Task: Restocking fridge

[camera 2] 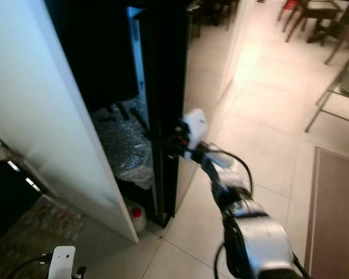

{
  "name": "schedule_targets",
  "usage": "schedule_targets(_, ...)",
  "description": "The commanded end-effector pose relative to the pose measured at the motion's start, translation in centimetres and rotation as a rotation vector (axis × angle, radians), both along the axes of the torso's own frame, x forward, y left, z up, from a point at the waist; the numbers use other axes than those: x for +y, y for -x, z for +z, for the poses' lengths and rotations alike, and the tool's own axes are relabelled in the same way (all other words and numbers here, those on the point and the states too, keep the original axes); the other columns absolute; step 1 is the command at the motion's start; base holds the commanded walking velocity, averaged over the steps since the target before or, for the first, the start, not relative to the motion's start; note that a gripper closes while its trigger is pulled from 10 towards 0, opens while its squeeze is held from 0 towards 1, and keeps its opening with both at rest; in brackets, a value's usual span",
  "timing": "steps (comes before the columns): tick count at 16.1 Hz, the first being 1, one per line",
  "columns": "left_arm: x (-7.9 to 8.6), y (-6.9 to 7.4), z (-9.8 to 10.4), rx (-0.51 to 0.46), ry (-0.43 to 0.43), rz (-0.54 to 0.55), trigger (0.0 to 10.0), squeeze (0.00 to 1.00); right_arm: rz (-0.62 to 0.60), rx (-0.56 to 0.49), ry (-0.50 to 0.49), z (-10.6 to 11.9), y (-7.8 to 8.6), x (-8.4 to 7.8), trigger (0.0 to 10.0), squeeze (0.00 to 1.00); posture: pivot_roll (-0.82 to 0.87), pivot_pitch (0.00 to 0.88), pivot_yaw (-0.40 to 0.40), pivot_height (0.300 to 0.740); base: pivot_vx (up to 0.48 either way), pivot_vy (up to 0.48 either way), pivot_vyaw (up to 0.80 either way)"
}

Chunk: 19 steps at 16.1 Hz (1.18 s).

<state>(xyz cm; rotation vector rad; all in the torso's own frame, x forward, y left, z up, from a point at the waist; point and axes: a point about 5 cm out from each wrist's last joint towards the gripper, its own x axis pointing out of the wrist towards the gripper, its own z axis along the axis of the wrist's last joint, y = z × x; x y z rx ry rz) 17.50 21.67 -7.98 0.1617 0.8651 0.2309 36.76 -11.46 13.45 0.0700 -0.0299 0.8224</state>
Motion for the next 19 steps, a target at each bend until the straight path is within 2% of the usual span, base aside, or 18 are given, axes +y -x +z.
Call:
schedule_targets(1,0.0,0.3,-0.2,0.017,-0.002,-0.013,10.0,0.00,-0.061,-0.012,-0.020,-0.6,0.4,-1.2,10.0,0.00,-0.10,0.065,-0.015,0.740,0.000,0.000,0.00)
schedule_targets(5,0.0,0.7,-0.4,0.033,-0.001,-0.019,10.0,0.00,-0.189,-0.008,-0.057,-3.2,3.0,-3.7,10.0,0.00,-0.11,0.057,-0.019,0.740,0.000,0.000,0.00)
schedule_targets(7,0.0,0.8,-0.4,0.040,0.000,-0.022,10.0,0.00,-0.232,0.049,-0.060,-5.1,4.5,-4.7,10.0,0.00,-0.12,0.051,-0.020,0.740,0.000,0.000,0.00)
schedule_targets(9,-0.2,0.9,-0.5,0.047,0.003,-0.027,10.0,0.00,-0.400,0.227,-0.018,-9.5,6.5,-6.7,10.0,0.00,-0.12,0.041,-0.019,0.740,0.000,0.000,0.00)
schedule_targets(10,-0.2,0.9,-0.5,0.050,0.005,-0.029,10.0,0.00,-0.526,0.385,0.025,-12.6,8.3,-7.9,10.0,0.00,-0.12,0.039,-0.019,0.740,0.000,0.000,0.00)
schedule_targets(11,-0.2,0.9,-0.6,0.052,0.006,-0.029,10.0,0.00,-0.658,0.591,0.119,-16.1,11.3,-9.0,10.0,0.00,-0.12,0.035,-0.019,0.740,0.000,0.000,0.00)
schedule_targets(12,-0.2,0.9,-0.6,0.053,0.006,-0.029,10.0,0.00,-0.716,0.709,0.173,-18.0,13.5,-9.4,10.0,0.00,-0.12,0.032,-0.018,0.740,0.000,0.000,0.00)
schedule_targets(13,-0.2,0.9,-0.5,0.053,0.006,-0.028,10.0,0.00,-0.745,0.785,0.222,-19.2,15.2,-9.6,10.0,0.00,-0.11,0.033,-0.016,0.740,0.000,0.000,0.00)
schedule_targets(14,-0.2,0.9,-0.5,0.053,0.006,-0.027,10.0,0.00,-0.783,0.890,0.293,-20.8,17.7,-9.9,10.0,0.00,-0.10,0.032,-0.015,0.740,0.000,0.000,0.00)
schedule_targets(16,0.2,1.0,-0.5,0.053,0.001,-0.023,10.0,0.00,-0.813,1.018,0.332,-22.5,20.9,-9.3,10.0,0.00,-0.10,0.043,-0.010,0.740,0.000,0.000,0.00)
schedule_targets(19,0.5,1.1,-0.5,0.065,-0.004,-0.031,10.0,0.00,-0.828,1.021,0.319,-22.7,20.9,-8.4,10.0,0.00,-0.11,0.066,0.001,0.740,0.000,0.000,0.27)
